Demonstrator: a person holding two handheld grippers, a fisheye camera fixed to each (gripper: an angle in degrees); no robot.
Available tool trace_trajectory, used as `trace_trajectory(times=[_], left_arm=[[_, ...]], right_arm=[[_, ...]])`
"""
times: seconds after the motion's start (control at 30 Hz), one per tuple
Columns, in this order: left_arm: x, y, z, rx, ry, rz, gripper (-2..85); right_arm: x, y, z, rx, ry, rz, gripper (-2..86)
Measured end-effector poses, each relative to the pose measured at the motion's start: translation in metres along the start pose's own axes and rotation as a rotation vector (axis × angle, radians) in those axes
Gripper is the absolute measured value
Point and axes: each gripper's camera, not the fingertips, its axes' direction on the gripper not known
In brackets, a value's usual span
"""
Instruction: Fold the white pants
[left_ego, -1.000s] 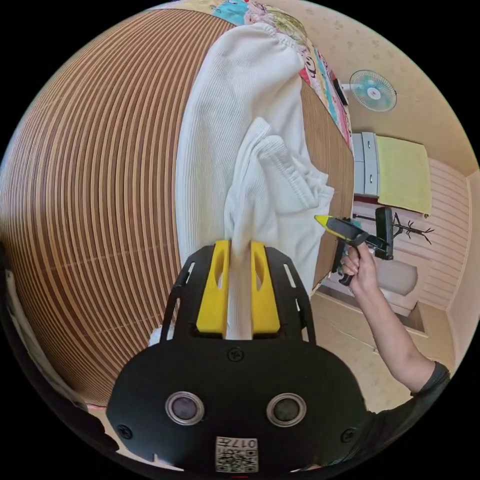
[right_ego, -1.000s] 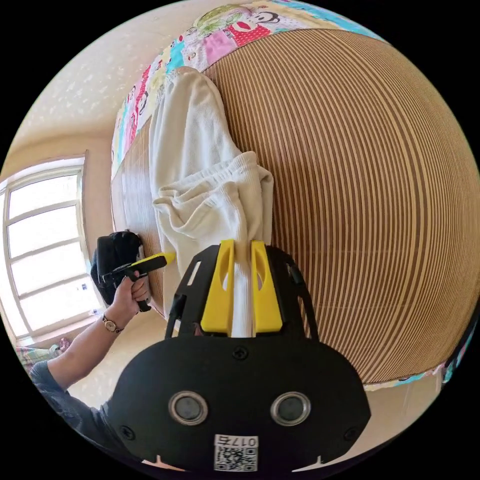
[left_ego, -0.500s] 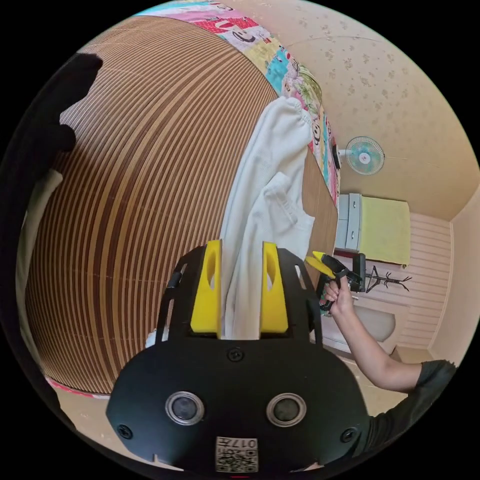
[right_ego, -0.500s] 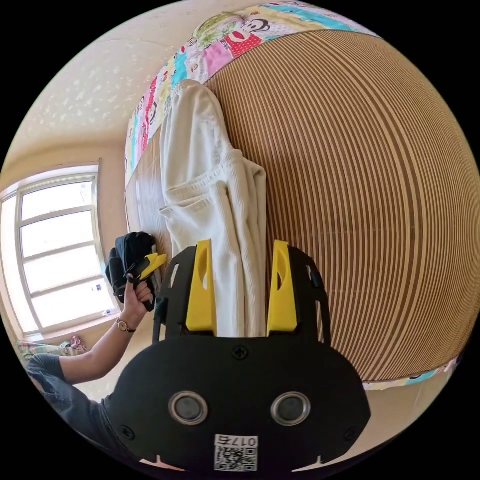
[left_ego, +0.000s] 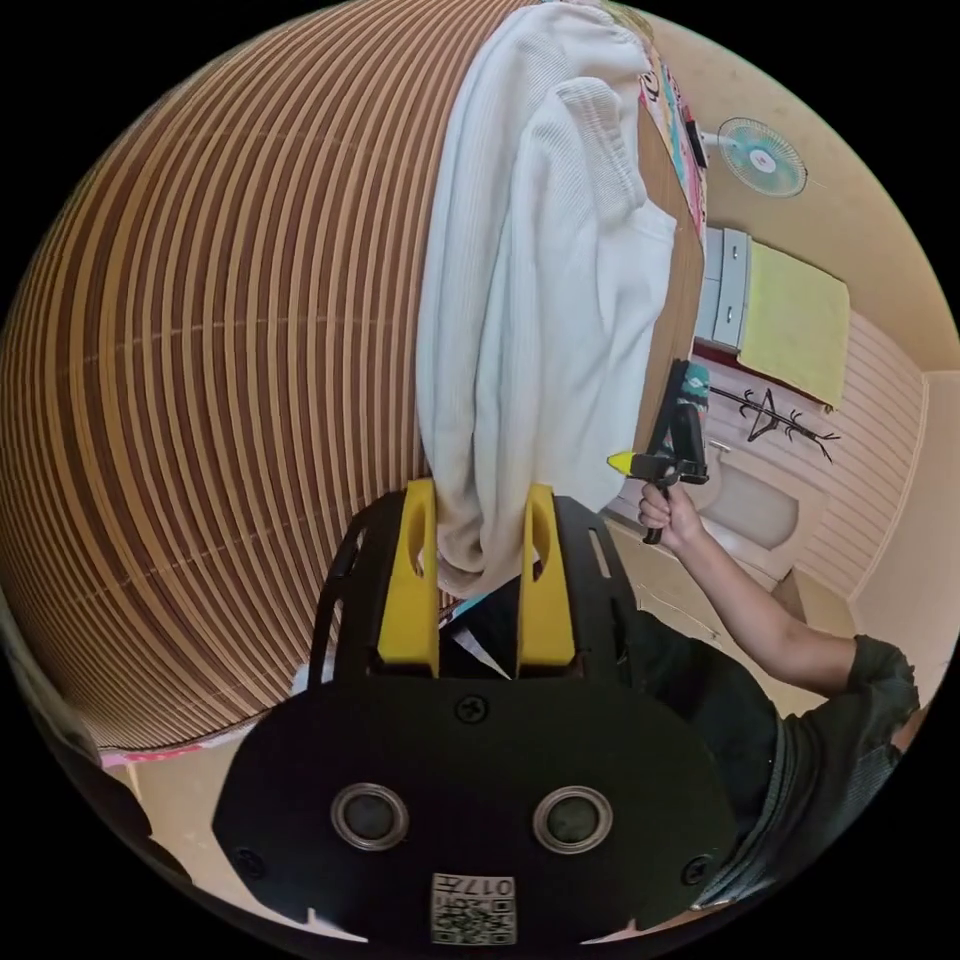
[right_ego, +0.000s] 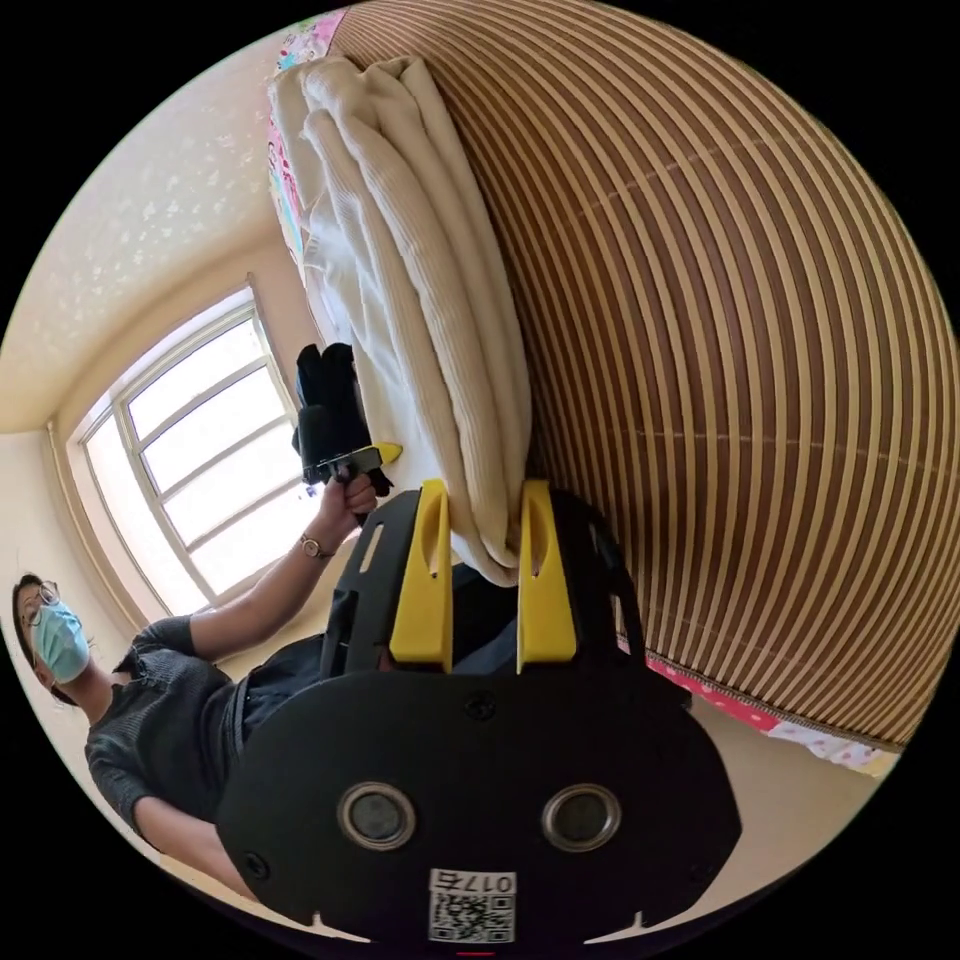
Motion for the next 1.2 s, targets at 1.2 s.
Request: trace_trajectory(times=[1.2], left_arm=[[0.007,0.035,-0.179,0.424,0.36,-0.222,14.7]], right_arm=[[-0.118,-0.047,-0.067,0.215,0.102,-0.118,16.6]])
